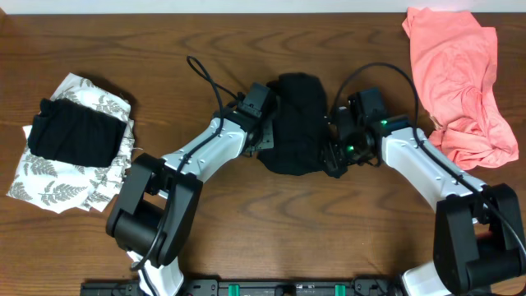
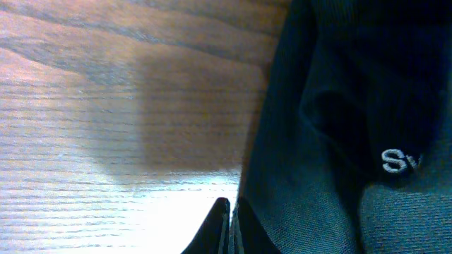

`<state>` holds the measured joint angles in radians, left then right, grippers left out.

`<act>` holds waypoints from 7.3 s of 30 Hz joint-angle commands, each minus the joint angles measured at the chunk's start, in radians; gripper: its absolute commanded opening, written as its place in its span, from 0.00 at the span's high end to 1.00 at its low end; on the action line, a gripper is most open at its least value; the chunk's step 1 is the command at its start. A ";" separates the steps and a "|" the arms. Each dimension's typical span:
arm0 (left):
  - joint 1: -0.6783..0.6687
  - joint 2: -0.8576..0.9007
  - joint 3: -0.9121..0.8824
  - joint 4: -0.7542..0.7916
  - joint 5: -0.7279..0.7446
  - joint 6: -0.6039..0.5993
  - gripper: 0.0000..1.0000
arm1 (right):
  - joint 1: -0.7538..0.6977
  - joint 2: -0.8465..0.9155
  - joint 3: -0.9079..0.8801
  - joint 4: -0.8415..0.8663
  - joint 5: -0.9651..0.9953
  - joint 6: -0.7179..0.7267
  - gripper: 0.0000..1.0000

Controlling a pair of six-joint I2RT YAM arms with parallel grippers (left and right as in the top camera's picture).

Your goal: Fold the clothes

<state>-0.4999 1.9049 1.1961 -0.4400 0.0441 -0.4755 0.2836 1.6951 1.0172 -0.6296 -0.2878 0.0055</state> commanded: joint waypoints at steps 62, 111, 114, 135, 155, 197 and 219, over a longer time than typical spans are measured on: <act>0.087 -0.075 -0.003 -0.038 0.060 0.033 0.94 | 0.265 -0.162 0.002 0.043 0.290 -0.172 0.99; -0.036 -0.172 -0.003 0.065 0.267 0.220 0.80 | -0.088 0.027 0.003 0.213 -0.212 0.230 0.11; -0.051 -0.157 -0.003 0.047 0.280 0.238 0.80 | -0.106 0.036 0.003 0.253 -0.210 0.229 0.07; 0.266 -0.109 -0.003 0.101 0.666 0.225 0.39 | -0.093 0.027 0.003 0.351 -0.310 0.136 0.99; 0.303 0.135 -0.003 0.137 0.834 0.311 0.30 | -0.017 0.240 0.003 0.514 -0.172 0.208 0.99; 0.154 0.353 -0.003 0.360 0.959 0.047 0.19 | -0.011 0.242 0.003 0.465 -0.119 0.207 0.99; 0.230 0.227 -0.003 0.378 0.951 0.074 0.94 | -0.055 0.081 0.003 0.421 -0.063 0.172 0.96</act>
<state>-0.3210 2.1963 1.2125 -0.0555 1.0588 -0.4179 0.2504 1.8599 1.0302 -0.1905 -0.4206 0.1978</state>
